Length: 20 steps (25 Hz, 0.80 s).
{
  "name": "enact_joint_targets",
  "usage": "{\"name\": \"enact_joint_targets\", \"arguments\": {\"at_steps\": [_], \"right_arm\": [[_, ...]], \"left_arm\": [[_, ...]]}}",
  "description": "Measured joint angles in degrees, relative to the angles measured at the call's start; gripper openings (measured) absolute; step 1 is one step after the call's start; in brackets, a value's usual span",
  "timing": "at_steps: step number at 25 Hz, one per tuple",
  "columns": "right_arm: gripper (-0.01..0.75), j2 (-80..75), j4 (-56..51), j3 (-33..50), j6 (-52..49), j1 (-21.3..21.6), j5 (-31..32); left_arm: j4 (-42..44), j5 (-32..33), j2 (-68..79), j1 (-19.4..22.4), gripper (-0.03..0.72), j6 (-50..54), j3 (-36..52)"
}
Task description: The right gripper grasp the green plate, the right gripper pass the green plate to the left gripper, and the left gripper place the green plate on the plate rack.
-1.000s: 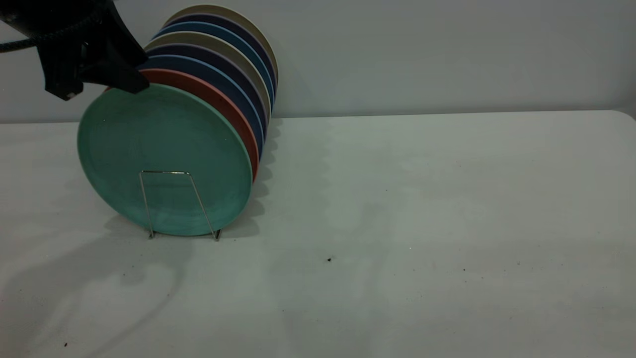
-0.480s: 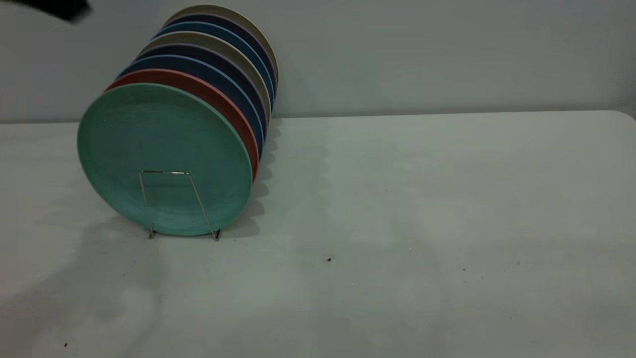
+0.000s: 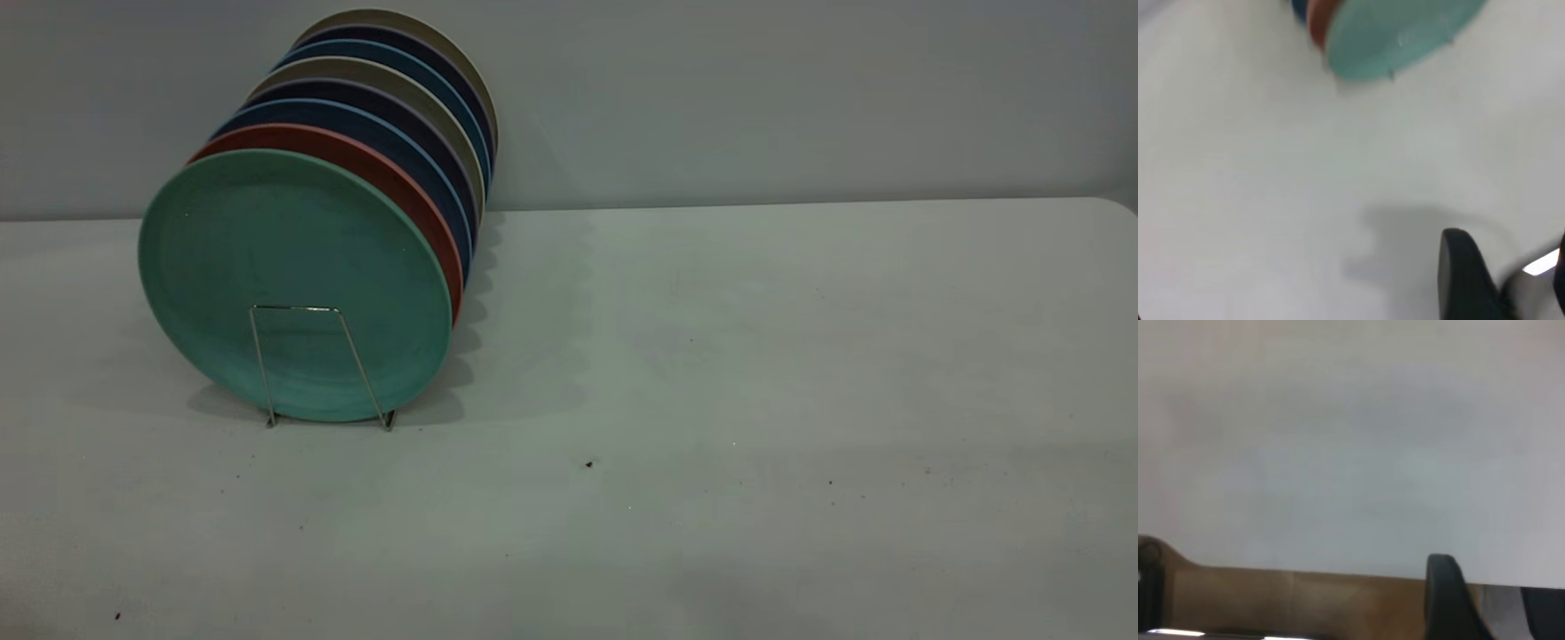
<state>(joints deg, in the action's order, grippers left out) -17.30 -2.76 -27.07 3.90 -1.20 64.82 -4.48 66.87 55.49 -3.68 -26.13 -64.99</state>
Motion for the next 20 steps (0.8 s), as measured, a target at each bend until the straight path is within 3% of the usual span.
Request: {"name": "enact_joint_targets", "arguments": {"at_steps": [5, 10, 15, 20], "right_arm": [[0.428, 0.0, 0.92, 0.0, -1.65, -4.6, -0.2], [0.428, 0.0, 0.92, 0.0, -1.83, -5.66, -0.3], [0.428, 0.0, 0.92, 0.0, -1.87, -5.66, -0.3], [0.428, 0.0, 0.87, 0.0, -1.87, -5.66, -0.3]], "left_arm": [[1.83, 0.02, -13.03, 0.0, 0.364, 12.4, 11.12], [3.01, -0.28, -24.73, 0.0, 0.42, 19.39, 24.76], [3.07, -0.78, -35.62, 0.0, 0.451, 21.14, 35.0], [3.07, -2.14, -45.31, 0.0, 0.451, 21.18, 37.09]]}}
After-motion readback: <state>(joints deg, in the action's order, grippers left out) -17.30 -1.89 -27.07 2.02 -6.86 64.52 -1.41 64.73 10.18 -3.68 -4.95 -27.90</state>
